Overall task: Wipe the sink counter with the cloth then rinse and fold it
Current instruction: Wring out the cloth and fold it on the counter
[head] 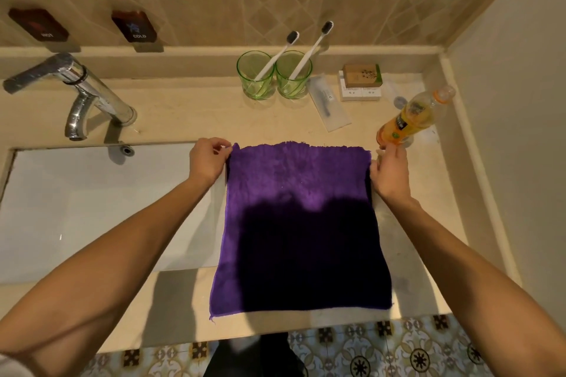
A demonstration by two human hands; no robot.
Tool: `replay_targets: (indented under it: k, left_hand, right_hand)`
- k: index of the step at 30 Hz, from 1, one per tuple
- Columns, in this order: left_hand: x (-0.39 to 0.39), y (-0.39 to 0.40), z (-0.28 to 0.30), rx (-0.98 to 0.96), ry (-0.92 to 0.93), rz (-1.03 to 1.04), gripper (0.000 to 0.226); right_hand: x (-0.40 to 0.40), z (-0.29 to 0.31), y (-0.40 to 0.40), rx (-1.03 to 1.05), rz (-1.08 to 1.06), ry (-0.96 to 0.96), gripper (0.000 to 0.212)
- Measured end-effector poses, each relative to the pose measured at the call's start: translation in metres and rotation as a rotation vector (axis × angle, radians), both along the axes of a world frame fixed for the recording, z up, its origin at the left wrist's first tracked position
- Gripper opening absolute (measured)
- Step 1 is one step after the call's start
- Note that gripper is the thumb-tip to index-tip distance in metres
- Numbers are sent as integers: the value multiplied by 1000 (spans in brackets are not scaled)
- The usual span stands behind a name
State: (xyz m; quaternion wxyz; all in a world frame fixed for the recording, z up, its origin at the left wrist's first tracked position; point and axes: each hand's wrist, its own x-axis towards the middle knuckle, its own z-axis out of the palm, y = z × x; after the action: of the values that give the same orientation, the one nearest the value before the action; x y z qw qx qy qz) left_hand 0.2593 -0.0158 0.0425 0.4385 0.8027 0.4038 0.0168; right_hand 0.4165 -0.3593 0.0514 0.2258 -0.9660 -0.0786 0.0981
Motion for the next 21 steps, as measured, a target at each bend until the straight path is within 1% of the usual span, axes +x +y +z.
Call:
replay_targets:
  k: [2, 3, 5, 6, 7, 9, 10, 12, 17, 21]
  left_hand:
    - [-8, -13, -2, 352, -7, -105, 27]
    - [-14, -23, -4, 480, -48, -177, 30]
    - [-26, -48, -10, 642, -115, -363, 34]
    - [-32, -63, -15, 677, -114, -443, 37]
    - [-39, -77, -20, 691, -73, -513, 42]
    - [-52, -94, -28, 674, 95, -601, 52]
    - [-58, -96, -33, 648, 170, -617, 55]
    - [-68, -91, -39, 590, 253, -617, 56]
    - [-70, -81, -42, 596, 285, -622, 55]
    - [-70, -68, -34, 620, 244, -652, 52]
  right_hand:
    - [-21, 0, 3, 24, 49, -32, 34]
    - [-34, -1, 5, 41, 108, -73, 32]
    - [-65, -10, 14, 42, 235, -198, 37]
    - [-76, -19, 16, -5, 281, -236, 39]
    - [-84, -26, 18, -44, 282, -217, 40]
    - [-92, -37, 20, -123, 264, -141, 45]
    - [-94, -42, 17, -156, 279, -136, 47]
    - [-93, -48, 7, -215, 332, -153, 51]
    - [-80, -46, -8, -255, 379, -134, 55]
    - [-70, -38, -16, -224, 425, -145, 52]
